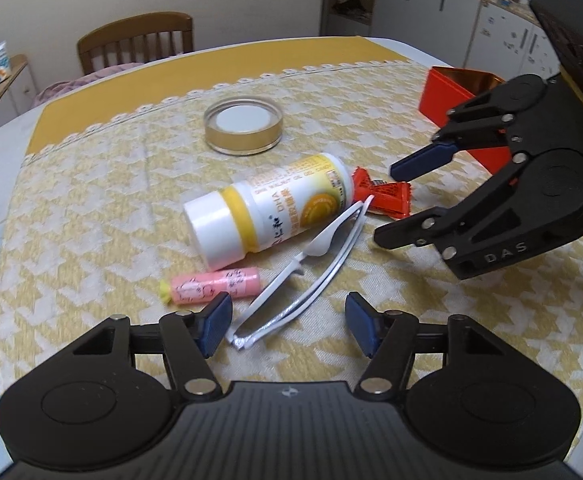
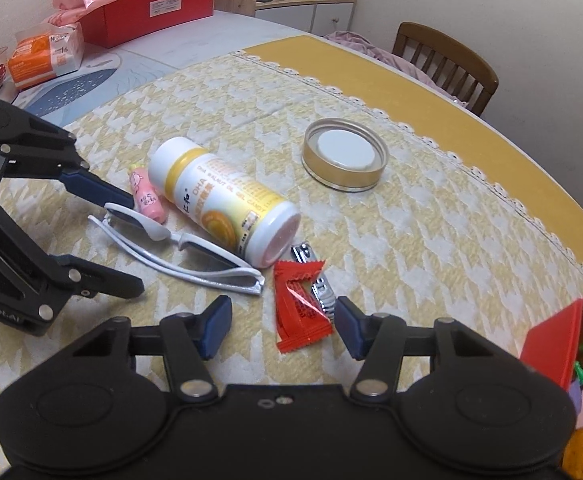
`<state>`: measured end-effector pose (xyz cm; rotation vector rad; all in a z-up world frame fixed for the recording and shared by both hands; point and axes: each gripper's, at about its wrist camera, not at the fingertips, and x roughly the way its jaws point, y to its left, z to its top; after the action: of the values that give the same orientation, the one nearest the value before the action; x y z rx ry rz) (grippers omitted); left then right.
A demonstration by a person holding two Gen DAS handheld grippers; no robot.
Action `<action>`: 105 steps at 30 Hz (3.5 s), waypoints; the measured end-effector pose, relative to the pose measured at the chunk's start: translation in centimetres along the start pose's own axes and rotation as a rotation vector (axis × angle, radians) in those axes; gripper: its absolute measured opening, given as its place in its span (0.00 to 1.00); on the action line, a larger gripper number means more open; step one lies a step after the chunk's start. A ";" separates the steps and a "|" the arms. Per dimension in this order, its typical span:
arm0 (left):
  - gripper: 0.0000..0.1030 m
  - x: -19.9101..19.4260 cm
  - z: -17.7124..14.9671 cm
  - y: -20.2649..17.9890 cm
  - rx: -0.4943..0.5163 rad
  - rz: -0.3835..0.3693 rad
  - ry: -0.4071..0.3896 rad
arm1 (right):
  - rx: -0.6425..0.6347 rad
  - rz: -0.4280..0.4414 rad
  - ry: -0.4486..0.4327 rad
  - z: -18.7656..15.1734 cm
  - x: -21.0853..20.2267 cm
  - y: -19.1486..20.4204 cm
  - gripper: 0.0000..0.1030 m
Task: Organize rigid objects
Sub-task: 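Grasp the red candy packet with the right tool while the left tool grasps the white sunglasses, then carry the candy packet and sunglasses over the red tin with both tools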
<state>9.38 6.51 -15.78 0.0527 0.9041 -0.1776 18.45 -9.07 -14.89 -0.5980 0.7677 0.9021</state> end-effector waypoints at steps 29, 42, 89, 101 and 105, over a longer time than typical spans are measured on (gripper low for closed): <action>0.25 1.4 1.2 -1.9 0.041 0.002 0.017 | 0.169 0.026 -0.020 -0.7 -0.1 -0.3 0.22; 0.20 -0.1 1.0 -1.3 -0.157 -0.033 0.039 | 0.297 0.027 -0.048 -2.5 -4.0 -0.1 0.20; 0.20 -1.3 14.9 -15.7 -0.033 -0.208 -0.107 | 0.615 -0.142 -0.160 -11.2 -15.3 -13.5 0.20; 0.20 3.9 18.9 -20.1 0.048 -0.150 -0.081 | 0.588 -0.132 -0.095 -12.3 -13.4 -17.0 0.20; 0.20 5.8 19.9 -21.0 0.049 -0.125 -0.066 | 0.584 -0.106 -0.081 -12.1 -12.7 -18.2 0.20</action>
<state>24.63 -17.26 -7.44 0.0355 0.8377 -0.3159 25.06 -32.83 -9.47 -0.0853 0.8683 0.5595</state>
